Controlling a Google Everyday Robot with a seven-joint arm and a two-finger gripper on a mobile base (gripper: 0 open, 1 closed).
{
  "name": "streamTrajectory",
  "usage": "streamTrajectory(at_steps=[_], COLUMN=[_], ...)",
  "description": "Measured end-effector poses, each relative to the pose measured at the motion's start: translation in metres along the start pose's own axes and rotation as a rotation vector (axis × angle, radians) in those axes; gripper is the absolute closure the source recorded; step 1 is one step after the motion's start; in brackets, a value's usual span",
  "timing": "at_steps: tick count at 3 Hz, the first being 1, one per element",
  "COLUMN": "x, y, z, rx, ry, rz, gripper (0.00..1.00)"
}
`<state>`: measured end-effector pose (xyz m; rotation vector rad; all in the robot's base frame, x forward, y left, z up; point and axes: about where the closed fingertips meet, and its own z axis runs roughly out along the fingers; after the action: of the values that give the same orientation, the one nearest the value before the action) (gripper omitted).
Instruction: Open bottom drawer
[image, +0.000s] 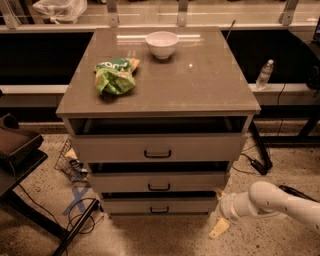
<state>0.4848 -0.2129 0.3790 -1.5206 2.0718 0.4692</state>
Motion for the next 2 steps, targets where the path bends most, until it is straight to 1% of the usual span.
streamTrajectory(at_steps=[1,2], x=[0.021,0.033], y=[0.001,-0.014], z=[0.047,0.084], rx=[-0.067,-0.090], ry=[-0.044,-0.086], rz=[0.027,0.034], gripper=[0.00,0.00])
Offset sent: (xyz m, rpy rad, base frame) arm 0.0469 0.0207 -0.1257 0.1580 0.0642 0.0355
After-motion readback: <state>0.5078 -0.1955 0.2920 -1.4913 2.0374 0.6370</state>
